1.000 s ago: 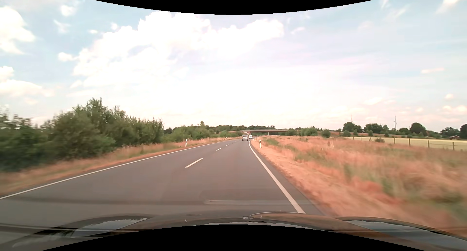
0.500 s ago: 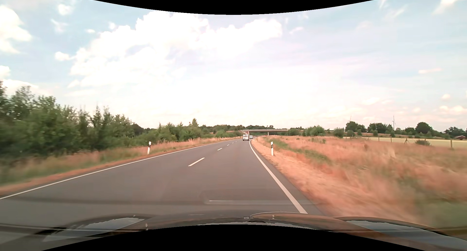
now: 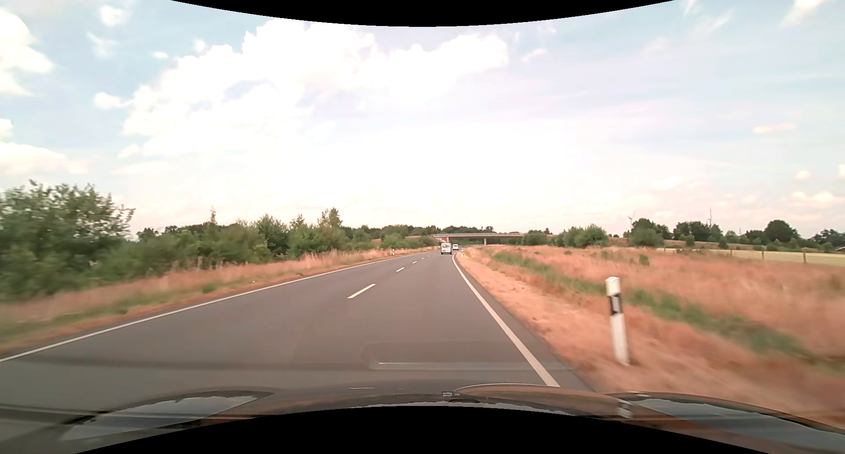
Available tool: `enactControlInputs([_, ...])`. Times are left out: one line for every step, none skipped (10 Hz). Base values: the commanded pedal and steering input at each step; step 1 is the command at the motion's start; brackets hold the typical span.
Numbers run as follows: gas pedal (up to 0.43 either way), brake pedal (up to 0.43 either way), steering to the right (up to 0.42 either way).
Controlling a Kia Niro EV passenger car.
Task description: Follow the waypoints while adhering to traffic rules and regulations
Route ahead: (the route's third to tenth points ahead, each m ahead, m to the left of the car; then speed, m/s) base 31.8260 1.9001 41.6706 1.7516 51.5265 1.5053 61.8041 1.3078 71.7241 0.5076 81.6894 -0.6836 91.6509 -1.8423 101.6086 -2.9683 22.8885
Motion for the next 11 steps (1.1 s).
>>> enactControlInputs([0.228,0.0,0.003])
enactControlInputs([0.228,0.0,0.003])
enactControlInputs([0.228,0.0,0.003])
enactControlInputs([0.228,0.0,0.003])
enactControlInputs([0.228,0.0,0.004])
enactControlInputs([0.228,0.0,0.004])
enactControlInputs([0.228,0.0,0.004])
enactControlInputs([0.228,0.0,0.004])
enactControlInputs([0.228,0.0,0.004])
enactControlInputs([0.228,0.0,0.004])
enactControlInputs([0.228,0.0,0.004])
